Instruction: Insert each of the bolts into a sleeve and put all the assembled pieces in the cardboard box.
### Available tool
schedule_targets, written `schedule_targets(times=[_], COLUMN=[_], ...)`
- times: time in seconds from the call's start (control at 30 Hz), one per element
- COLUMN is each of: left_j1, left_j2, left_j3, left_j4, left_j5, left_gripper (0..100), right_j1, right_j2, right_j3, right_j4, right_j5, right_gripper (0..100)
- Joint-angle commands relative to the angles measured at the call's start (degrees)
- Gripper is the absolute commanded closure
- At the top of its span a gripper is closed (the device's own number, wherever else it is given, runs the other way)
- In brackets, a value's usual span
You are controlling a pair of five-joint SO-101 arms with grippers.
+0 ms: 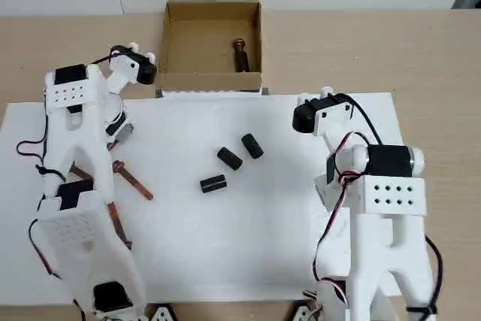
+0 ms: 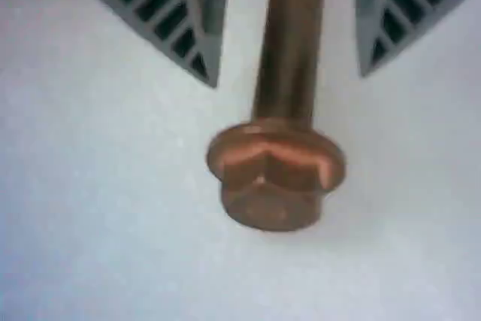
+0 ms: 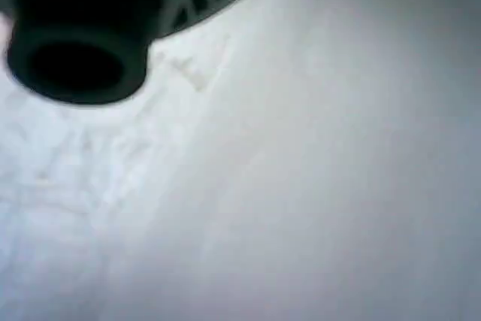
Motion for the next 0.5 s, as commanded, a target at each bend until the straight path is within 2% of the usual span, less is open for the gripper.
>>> schedule_targets(times=[0.0, 0.33, 0.47], left_j1=[0.09, 0.26, 0.26], left_j2=[-0.26, 5.54, 7.47], left_j3=[-2.59, -4.35, -6.02], left_j4=[-2.9, -3.87, -3.69], left_j5=[-0.18, -0.18, -0.18], left_gripper=[88, 89, 95], right_j1=[0.22, 0.22, 0.22], right_j2=[-1.54, -1.54, -1.45], right_j3=[-0.18, -0.18, -0.18], right_j4=[-0.84, -0.84, -0.84], right_j5=[-0.62, -0.62, -0.53], right_gripper=[99.1, 99.2, 99.2])
